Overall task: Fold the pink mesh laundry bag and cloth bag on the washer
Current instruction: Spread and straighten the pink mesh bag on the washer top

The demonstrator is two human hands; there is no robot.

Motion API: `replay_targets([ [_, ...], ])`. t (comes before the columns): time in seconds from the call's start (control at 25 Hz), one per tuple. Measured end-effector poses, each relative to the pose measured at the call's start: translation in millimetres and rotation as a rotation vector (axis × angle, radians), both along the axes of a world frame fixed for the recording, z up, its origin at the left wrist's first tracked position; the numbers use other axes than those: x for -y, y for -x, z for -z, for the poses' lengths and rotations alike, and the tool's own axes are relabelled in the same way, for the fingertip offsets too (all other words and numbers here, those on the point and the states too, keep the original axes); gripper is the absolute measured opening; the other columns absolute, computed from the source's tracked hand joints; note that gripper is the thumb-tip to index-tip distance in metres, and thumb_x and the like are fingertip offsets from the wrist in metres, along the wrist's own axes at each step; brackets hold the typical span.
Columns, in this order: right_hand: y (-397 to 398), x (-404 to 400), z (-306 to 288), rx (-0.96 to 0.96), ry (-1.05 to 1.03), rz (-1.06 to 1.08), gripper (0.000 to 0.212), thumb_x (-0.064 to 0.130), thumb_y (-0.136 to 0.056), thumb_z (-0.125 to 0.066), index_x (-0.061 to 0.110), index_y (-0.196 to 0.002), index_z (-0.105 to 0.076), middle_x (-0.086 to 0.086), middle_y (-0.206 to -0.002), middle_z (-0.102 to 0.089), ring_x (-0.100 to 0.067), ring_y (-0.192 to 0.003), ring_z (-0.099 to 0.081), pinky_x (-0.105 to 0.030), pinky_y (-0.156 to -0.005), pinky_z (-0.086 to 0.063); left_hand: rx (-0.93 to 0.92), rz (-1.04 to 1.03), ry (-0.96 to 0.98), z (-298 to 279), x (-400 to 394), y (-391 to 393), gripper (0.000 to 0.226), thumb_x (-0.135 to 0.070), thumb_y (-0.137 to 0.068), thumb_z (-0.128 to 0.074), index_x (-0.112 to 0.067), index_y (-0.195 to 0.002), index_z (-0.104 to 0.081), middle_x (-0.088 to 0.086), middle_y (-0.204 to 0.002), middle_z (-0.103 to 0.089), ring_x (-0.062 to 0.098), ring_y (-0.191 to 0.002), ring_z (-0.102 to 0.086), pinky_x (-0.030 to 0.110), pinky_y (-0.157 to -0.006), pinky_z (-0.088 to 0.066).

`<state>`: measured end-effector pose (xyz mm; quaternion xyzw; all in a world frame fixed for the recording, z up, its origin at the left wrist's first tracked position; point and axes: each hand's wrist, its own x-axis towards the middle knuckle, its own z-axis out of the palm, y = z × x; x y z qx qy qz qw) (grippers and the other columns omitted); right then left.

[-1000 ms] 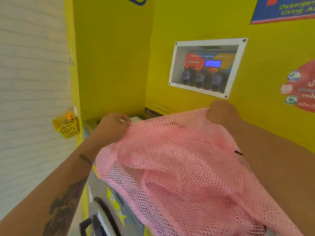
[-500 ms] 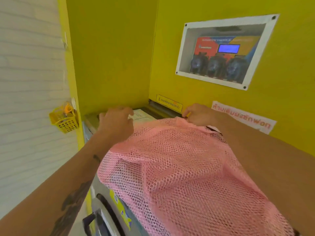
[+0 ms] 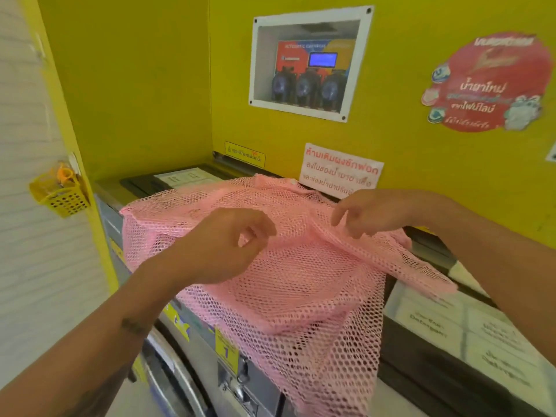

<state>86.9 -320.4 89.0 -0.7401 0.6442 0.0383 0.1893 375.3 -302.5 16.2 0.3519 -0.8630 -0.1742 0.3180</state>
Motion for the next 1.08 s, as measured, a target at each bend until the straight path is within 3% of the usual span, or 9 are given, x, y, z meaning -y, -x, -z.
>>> replay_targets([
  [0.12,25,-42,11,-0.125,0.031,0.033,0.036,0.022,-0.088,-0.068,0.031,-0.121,-0.057,0.006,-0.109,-0.061,-0.011,-0.096,-0.059,-0.025,-0.072,-0.05,0.213,0.088,-0.234,5,-50,30,0.017,-0.038,-0.086,-0.068,-0.035,-0.103,-0.067,-0.014,-0.1,-0.063,0.002,-0.09,-0.06,0.029,-0.081,-0.052],
  [0.24,52,-59,45,-0.267,0.024,0.115,0.043,0.019,-0.084,-0.065,0.027,-0.123,-0.048,0.003,-0.112,-0.054,-0.015,-0.096,-0.055,-0.032,-0.076,-0.05,0.46,0.011,-0.203,17,-72,58,0.025,-0.046,-0.082,-0.07,-0.034,-0.104,-0.065,-0.011,-0.101,-0.053,0.011,-0.092,-0.055,0.034,-0.084,-0.05],
  [0.36,76,-59,70,-0.284,0.227,0.176,0.02,0.024,-0.09,-0.057,0.021,-0.109,-0.058,-0.001,-0.106,-0.062,-0.018,-0.09,-0.059,-0.034,-0.073,-0.052,0.378,-0.114,-0.057,11,-69,74,0.006,-0.03,-0.091,-0.06,-0.027,-0.088,-0.065,-0.012,-0.089,-0.058,0.016,-0.085,-0.057,0.033,-0.075,-0.047],
  [0.44,92,-49,70,-0.296,0.521,0.248,0.011,0.022,-0.089,-0.058,0.019,-0.097,-0.063,-0.003,-0.097,-0.065,-0.023,-0.086,-0.062,-0.036,-0.07,-0.054,0.234,-0.196,-0.013,-10,-67,74,0.012,-0.023,-0.094,-0.056,-0.027,-0.087,-0.065,-0.011,-0.085,-0.062,0.012,-0.08,-0.058,0.03,-0.071,-0.043],
  [0.56,110,-39,60,-0.08,0.747,0.439,0.008,0.014,-0.087,-0.06,0.017,-0.09,-0.067,-0.003,-0.083,-0.065,-0.024,-0.075,-0.063,-0.038,-0.066,-0.057,0.074,-0.242,0.006,-45,-73,70,0.016,-0.024,-0.096,-0.058,-0.022,-0.088,-0.072,-0.012,-0.084,-0.067,0.004,-0.079,-0.059,0.025,-0.07,-0.045],
  [0.76,121,-45,59,-0.076,0.656,0.441,0.005,0.012,-0.086,-0.063,0.008,-0.088,-0.065,-0.007,-0.084,-0.063,-0.024,-0.077,-0.062,-0.04,-0.069,-0.058,0.123,-0.179,-0.111,-33,-86,69,0.026,-0.024,-0.1,-0.051,-0.028,-0.076,-0.06,-0.006,-0.074,-0.06,0.013,-0.069,-0.054,0.03,-0.067,-0.042],
  [0.92,118,-47,59,-0.046,0.341,0.314,0.031,0.018,-0.084,-0.056,0.003,-0.108,-0.067,-0.015,-0.106,-0.068,-0.024,-0.087,-0.063,-0.038,-0.075,-0.055,-0.076,-0.217,-0.075,-26,-76,62,0.027,-0.025,-0.103,-0.041,-0.025,-0.082,-0.057,0.002,-0.078,-0.058,0.023,-0.073,-0.053,0.036,-0.069,-0.04],
  [1.0,111,-49,58,-0.122,0.161,0.222,0.03,0.015,-0.082,-0.052,0.003,-0.106,-0.067,-0.011,-0.099,-0.067,-0.023,-0.09,-0.063,-0.039,-0.078,-0.055,-0.076,-0.204,-0.131,-26,-75,61,0.026,-0.045,-0.099,-0.042,-0.026,-0.088,-0.056,0.001,-0.082,-0.058,0.024,-0.077,-0.054,0.035,-0.07,-0.039],
  [1.08,111,-47,62,-0.184,0.124,0.212,0.023,0.013,-0.083,-0.053,0.006,-0.1,-0.068,-0.007,-0.093,-0.067,-0.022,-0.087,-0.064,-0.039,-0.077,-0.057,0.132,-0.162,-0.236,-22,-76,62,0.034,-0.064,-0.086,-0.047,-0.031,-0.092,-0.054,-0.005,-0.088,-0.06,0.015,-0.077,-0.056,0.032,-0.068,-0.04],
])
